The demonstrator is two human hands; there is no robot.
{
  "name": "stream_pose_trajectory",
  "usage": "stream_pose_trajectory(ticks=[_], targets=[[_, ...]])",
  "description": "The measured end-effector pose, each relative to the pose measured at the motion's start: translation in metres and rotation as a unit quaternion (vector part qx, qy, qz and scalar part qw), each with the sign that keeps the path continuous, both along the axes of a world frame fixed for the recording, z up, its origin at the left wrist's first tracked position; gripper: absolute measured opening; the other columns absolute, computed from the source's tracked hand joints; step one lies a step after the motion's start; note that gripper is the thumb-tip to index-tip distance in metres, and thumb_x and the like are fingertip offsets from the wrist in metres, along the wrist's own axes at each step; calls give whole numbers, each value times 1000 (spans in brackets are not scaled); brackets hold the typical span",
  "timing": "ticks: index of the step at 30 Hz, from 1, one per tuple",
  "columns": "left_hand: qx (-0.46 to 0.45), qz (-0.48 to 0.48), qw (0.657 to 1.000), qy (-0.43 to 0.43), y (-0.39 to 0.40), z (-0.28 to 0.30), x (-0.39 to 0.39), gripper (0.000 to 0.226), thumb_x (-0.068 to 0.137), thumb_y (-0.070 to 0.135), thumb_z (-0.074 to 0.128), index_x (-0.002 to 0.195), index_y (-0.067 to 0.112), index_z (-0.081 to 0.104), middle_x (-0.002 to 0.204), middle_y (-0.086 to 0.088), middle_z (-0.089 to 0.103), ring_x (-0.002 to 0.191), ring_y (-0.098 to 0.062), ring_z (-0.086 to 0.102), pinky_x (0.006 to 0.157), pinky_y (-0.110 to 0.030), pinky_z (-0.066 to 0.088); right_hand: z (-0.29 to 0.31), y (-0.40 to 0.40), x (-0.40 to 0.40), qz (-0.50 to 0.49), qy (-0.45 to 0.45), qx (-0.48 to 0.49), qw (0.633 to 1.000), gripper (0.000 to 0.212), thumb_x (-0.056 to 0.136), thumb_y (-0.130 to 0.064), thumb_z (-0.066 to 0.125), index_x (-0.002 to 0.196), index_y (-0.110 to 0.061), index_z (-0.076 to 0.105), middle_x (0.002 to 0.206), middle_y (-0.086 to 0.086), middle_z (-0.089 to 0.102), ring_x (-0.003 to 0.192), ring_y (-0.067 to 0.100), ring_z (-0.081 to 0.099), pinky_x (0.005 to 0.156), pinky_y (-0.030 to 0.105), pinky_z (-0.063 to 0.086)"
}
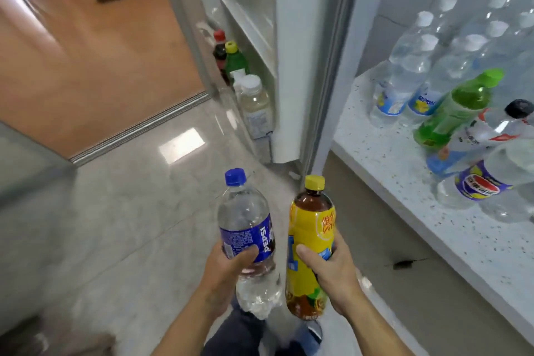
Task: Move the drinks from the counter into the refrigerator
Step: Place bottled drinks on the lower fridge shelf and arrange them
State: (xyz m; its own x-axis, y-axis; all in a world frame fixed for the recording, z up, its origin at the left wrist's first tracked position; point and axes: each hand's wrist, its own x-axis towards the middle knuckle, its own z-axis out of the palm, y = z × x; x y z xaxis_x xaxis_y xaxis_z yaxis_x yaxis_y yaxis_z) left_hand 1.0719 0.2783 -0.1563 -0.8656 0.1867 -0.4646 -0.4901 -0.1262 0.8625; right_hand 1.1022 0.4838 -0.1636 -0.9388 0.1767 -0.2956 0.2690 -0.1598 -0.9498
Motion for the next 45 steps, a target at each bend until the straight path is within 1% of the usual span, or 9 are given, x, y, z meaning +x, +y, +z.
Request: stream_pose_trajectory(ticks=[4,8,13,17,22,29,37,41,45], targets=[[-5,98,995,9,-55,1,1,109,37,55,96,127,5,59,111,-20,72,101,-36,69,79,-40,59,3,-55,-26,79,10,11,997,61,59,-40,83,112,-20,62,97,2,76,86,20,73,70,27,58],[-12,178,984,7,-120,1,-9,117,36,58,94,133,5,53,118,-23,68,108,-43,65,91,-54,54,6,-117,-60,125,21,13,992,56,62,-42,81,112,-24,63,99,-2,76,87,16,73,69,22,56],[-22,224,974,29,-208,5,-40,114,38,63,91,133,12,54,116,-14,71,106,-34,68,85,-40,58,6,-205,-111,157,36,30,987,53,62,-41,84,108,-24,64,97,1,76,86,18,73,69,24,57],[-18,232,971,46,-279,17,-84,113,38,61,93,134,17,53,117,-10,71,107,-31,68,85,-40,58,21,-278,-158,170,67,33,983,45,65,-38,84,105,-36,64,99,-3,75,87,15,73,69,22,57],[-8,241,969,59,-341,37,-145,106,31,57,96,125,27,57,110,1,74,100,-21,71,72,-30,59,41,-341,-216,176,92,38,979,48,69,-35,83,111,-30,61,101,-6,74,90,14,73,70,21,57],[0,246,968,57,-375,42,-240,96,41,44,88,128,27,54,118,-4,68,107,-28,66,77,-34,59,46,-381,-306,161,116,45,979,49,71,-34,83,114,-26,61,101,-7,74,91,13,72,70,19,57],[-24,216,973,78,-381,44,-384,103,43,45,86,135,16,51,120,-10,67,108,-31,66,80,-36,58,50,-385,-443,117,123,39,985,50,67,-40,83,111,-28,61,100,-5,74,89,14,72,71,22,57],[-19,214,973,81,-379,49,-456,109,36,50,92,132,19,52,117,-8,69,104,-28,68,73,-30,59,57,-377,-510,86,121,49,988,58,64,-45,83,114,-26,61,102,-6,73,92,15,72,74,26,60],[-3,197,978,68,-374,48,-519,97,41,43,87,129,19,55,111,-6,72,102,-28,69,72,-30,59,57,-371,-563,50,114,57,991,52,68,-30,82,115,-21,61,101,-5,74,90,14,72,73,24,59]])
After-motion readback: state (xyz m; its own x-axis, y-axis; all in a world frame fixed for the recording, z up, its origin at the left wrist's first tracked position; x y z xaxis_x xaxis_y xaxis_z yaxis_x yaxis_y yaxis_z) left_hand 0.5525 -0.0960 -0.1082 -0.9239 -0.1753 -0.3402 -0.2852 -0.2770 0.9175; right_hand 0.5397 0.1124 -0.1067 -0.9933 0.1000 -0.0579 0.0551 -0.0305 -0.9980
